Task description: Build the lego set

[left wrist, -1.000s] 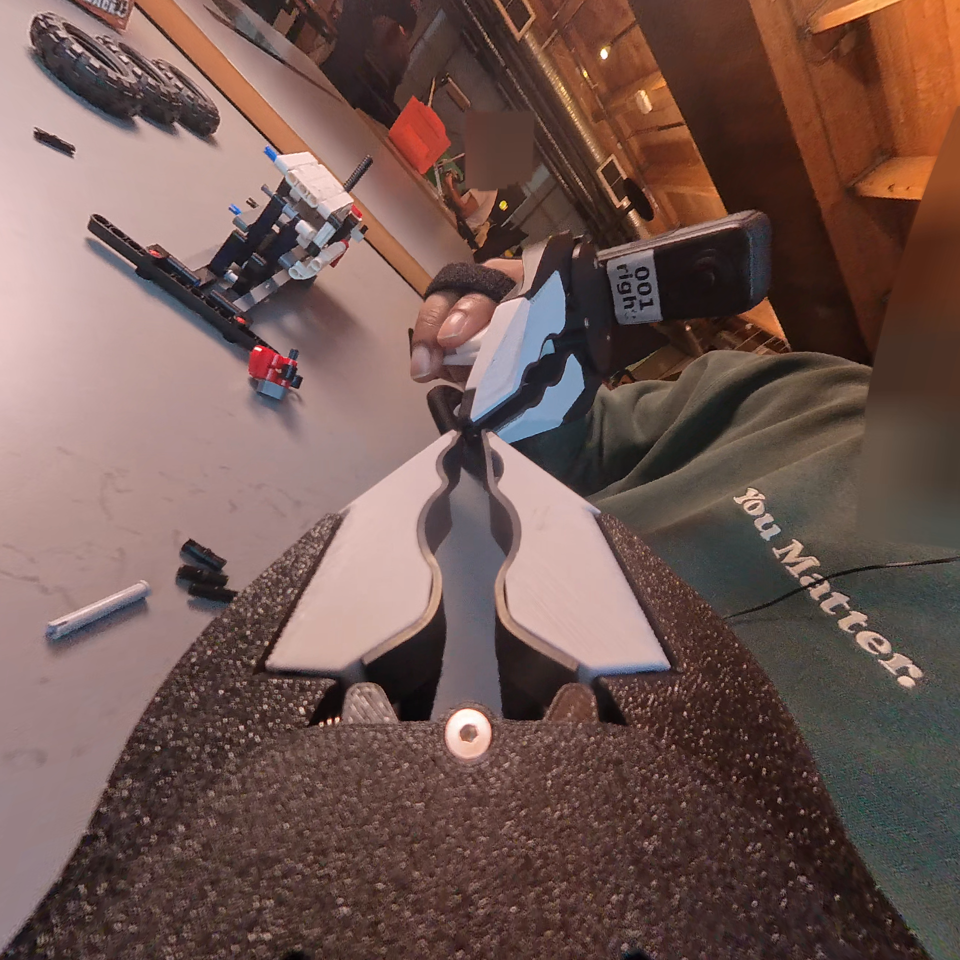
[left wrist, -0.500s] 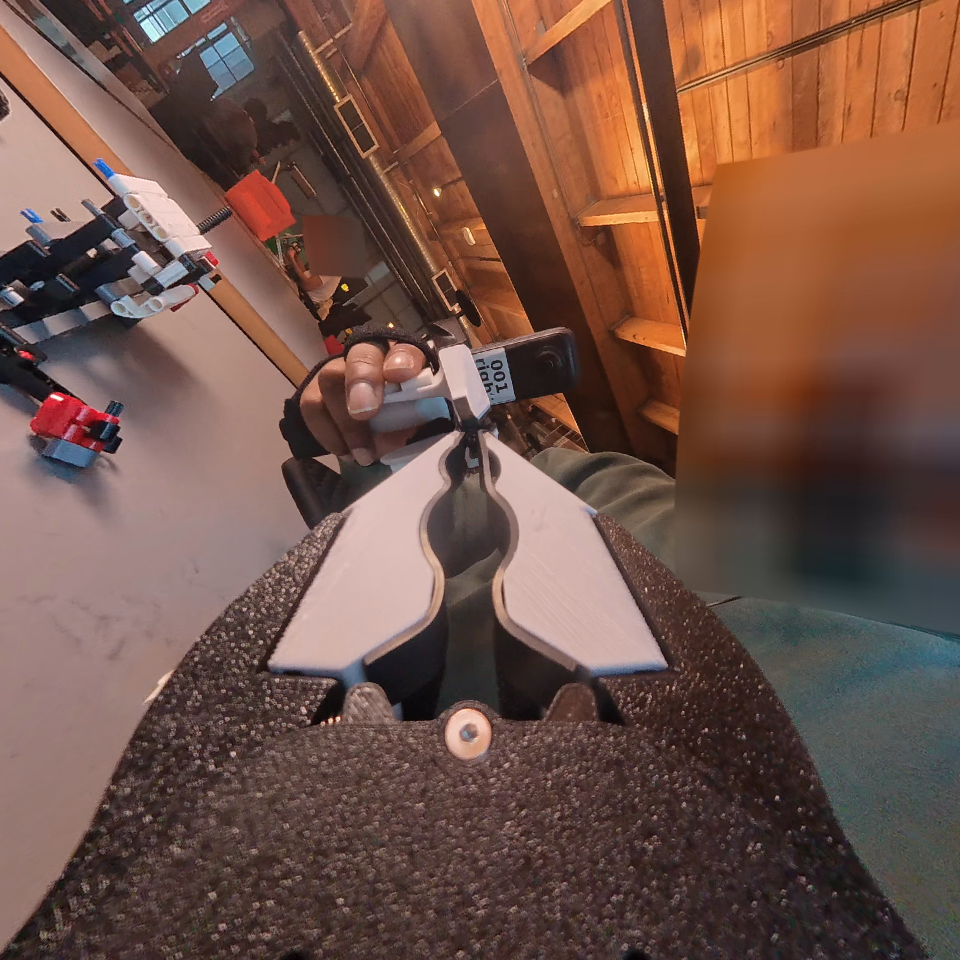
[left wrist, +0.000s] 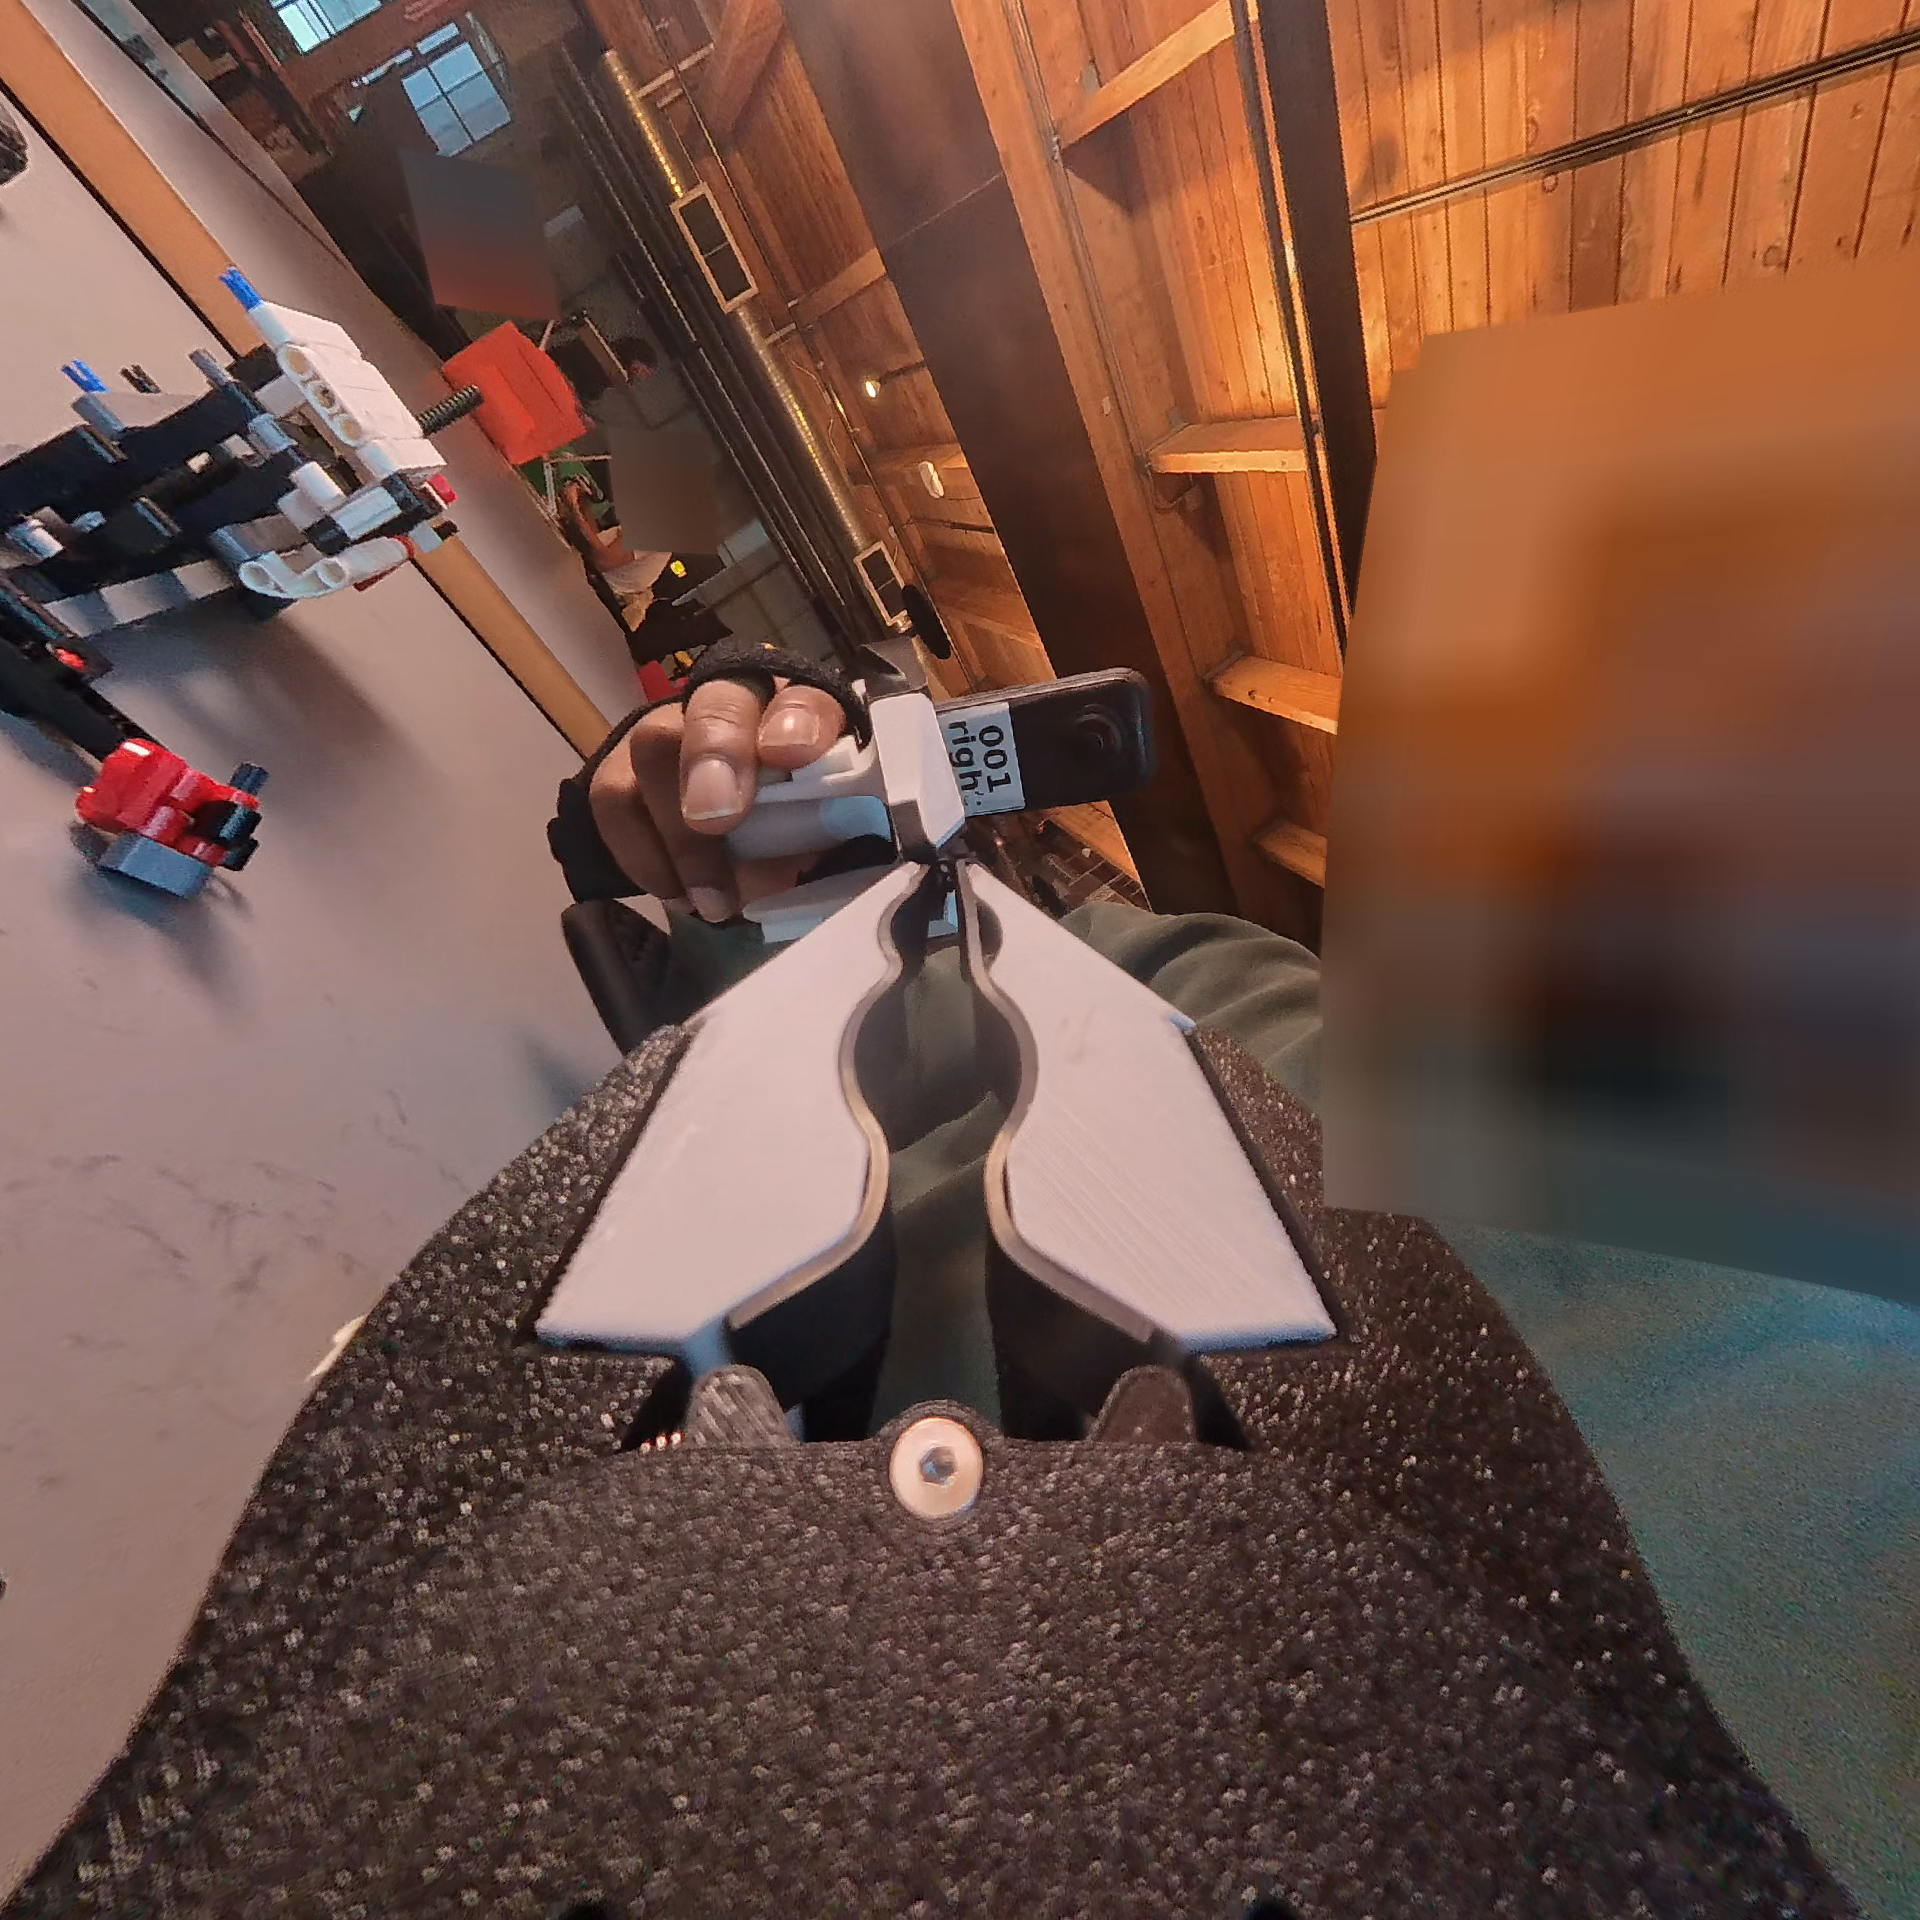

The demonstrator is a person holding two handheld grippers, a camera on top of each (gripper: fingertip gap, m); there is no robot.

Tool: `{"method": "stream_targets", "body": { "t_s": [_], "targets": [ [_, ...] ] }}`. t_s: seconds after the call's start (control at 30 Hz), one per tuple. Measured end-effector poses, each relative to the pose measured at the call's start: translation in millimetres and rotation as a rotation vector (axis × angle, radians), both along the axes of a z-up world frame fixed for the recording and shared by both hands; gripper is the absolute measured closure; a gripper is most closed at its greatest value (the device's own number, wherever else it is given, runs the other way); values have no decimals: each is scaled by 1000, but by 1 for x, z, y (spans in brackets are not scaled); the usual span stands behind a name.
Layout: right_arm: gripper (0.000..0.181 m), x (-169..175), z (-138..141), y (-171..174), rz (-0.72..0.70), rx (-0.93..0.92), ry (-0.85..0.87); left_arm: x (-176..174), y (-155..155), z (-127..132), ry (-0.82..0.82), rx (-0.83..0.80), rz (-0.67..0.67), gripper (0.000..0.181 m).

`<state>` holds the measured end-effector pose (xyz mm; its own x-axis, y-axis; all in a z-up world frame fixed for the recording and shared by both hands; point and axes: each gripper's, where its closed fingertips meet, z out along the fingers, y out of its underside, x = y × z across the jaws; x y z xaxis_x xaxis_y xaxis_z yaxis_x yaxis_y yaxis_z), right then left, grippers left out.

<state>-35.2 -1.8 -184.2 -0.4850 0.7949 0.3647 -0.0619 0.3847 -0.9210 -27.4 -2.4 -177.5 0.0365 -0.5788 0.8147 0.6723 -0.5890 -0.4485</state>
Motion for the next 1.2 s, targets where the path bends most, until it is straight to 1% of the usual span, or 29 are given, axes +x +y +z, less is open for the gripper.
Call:
{"method": "stream_targets", "body": {
  "t_s": [0.07, 0.1, 0.13, 0.23, 0.3, 0.4, 0.47, 0.5, 0.53, 0.57, 0.63, 0.7, 0.8, 0.97, 1.2],
  "targets": [
    [178, -1, -3, 1, -1, -7, -16, -1, 1, -3, 54, 3, 18, 176],
    [178, -2, -4, 3, -6, -14, -22, -2, 0, -6, 113, 8, 32, 173],
    [178, -2, -6, 8, -17, -14, -29, -4, 0, -12, 202, 10, 47, 165],
    [178, -3, -11, 26, -62, -6, -66, -12, -5, -38, 556, -1, 76, 157],
    [178, -2, -13, 35, -79, -8, -76, -18, -11, -64, 814, -27, 73, 153],
    [178, -2, -20, 43, -99, 3, -107, -28, -20, -108, 1212, -65, 38, 143],
    [178, -1, -24, 43, -98, 10, -120, -33, -25, -130, 1423, -46, -8, 140],
    [178, -1, -25, 42, -97, 13, -123, -34, -27, -138, 1489, -40, -33, 138],
    [178, 0, -26, 42, -96, 17, -126, -31, -27, -137, 1495, -15, -38, 138],
    [178, 1, -26, 42, -96, 20, -127, -26, -28, -134, 1468, 4, -42, 138],
    [178, 2, -27, 42, -96, 17, -130, -23, -27, -131, 1452, 13, -34, 137],
    [178, 2, -28, 42, -97, 14, -137, -20, -27, -133, 1459, 13, -46, 133],
    [178, 3, -30, 42, -97, 17, -147, -16, -28, -137, 1463, 13, -59, 132],
    [178, 5, -36, 42, -95, 18, -167, -14, -29, -135, 1452, 17, -45, 130],
    [178, 5, -41, 41, -89, 15, -186, -23, -22, -135, 1504, 22, 16, 141]
  ]
}}
